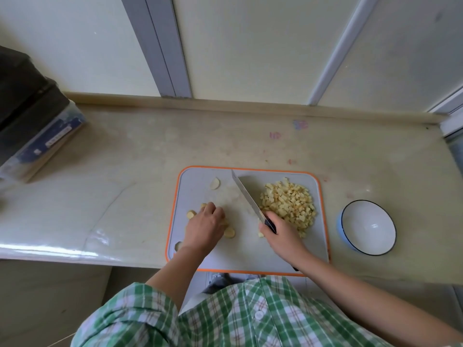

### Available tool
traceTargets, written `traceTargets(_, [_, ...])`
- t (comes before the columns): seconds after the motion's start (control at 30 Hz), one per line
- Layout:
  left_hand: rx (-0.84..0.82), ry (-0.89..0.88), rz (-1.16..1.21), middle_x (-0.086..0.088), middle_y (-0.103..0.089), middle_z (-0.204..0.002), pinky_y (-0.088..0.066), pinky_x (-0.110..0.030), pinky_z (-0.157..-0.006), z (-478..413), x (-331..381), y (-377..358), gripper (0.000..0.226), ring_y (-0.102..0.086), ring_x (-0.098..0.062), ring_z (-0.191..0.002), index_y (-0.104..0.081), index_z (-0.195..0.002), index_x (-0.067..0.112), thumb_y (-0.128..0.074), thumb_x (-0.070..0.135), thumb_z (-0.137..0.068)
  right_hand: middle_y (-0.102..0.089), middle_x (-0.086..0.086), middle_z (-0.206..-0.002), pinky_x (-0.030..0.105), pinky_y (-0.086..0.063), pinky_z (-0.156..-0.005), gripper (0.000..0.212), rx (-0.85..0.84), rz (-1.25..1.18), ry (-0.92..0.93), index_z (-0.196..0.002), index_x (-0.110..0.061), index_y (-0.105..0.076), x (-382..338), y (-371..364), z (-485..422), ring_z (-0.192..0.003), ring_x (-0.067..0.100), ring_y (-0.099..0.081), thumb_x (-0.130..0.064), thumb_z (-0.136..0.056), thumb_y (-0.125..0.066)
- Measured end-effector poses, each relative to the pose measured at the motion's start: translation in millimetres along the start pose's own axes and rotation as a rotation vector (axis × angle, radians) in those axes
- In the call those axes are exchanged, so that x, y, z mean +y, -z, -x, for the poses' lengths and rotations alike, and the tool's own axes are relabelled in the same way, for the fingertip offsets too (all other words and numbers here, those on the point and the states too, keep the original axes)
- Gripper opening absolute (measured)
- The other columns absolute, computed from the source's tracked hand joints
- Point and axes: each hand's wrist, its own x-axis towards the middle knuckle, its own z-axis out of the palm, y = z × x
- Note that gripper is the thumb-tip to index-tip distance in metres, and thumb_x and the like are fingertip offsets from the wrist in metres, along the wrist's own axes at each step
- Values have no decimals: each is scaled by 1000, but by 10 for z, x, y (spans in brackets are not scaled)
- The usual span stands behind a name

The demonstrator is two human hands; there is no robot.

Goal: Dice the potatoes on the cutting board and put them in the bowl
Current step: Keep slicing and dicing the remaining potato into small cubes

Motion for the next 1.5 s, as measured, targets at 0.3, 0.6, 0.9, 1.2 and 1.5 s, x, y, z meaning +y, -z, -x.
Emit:
traceTargets(0.3, [80, 360, 20, -13, -55, -100, -48, -43, -67, 163, -427, 18, 23, -51, -36, -92, -62, -98, 7, -67, 7, -76, -44, -5, -55, 40, -32, -50, 29, 42, -59, 30, -69, -34, -44, -108, -48, -61, -49, 15, -42, -25, -96, -51])
traceTargets(0.6, [136, 237, 188, -7, -58, -99, -45, -36, -73, 116, -314, 46, 24, -55, -28, -98, -63, -102, 12, -65, 29, -85, -42, -1, -54, 36, -31, -47, 25, 35, -78, 0, -73, -21, -44, -62, -39, -82, -45, 16, -39, -27, -96, -50])
traceTargets(0.9, [93, 111, 8, -11, -56, -90, -48, -38, -58, 90, -233, 18, 35, -58, -35, -81, -63, -98, 9, -76, 15, -66, -39, -3, -52, 35, -30, -47, 28, 57, -99, -17, -70, -29, -42, -62, -21, -29, -45, 15, -38, -27, -97, -49])
traceTargets(1.2, [74, 192, -31, -12, -59, -88, -45, -39, -62, 46, -203, -43, 22, -56, -34, -84, -65, -98, 7, -69, 14, -78, -44, -1, -54, 34, -32, -48, 24, 57, -100, -7, -74, -26, -45, -72, -25, -9, -45, 14, -39, -26, -97, -49])
traceTargets(1.5, [14, -31, 166, -6, -60, -91, -48, -37, -68, 88, -22, -23, 28, -56, -28, -92, -63, -94, 12, -72, 30, -75, -42, -2, -52, 34, -32, -47, 27, 59, -112, -19, -71, -32, -44, -83, -1, -30, -44, 14, -38, -28, -97, -49])
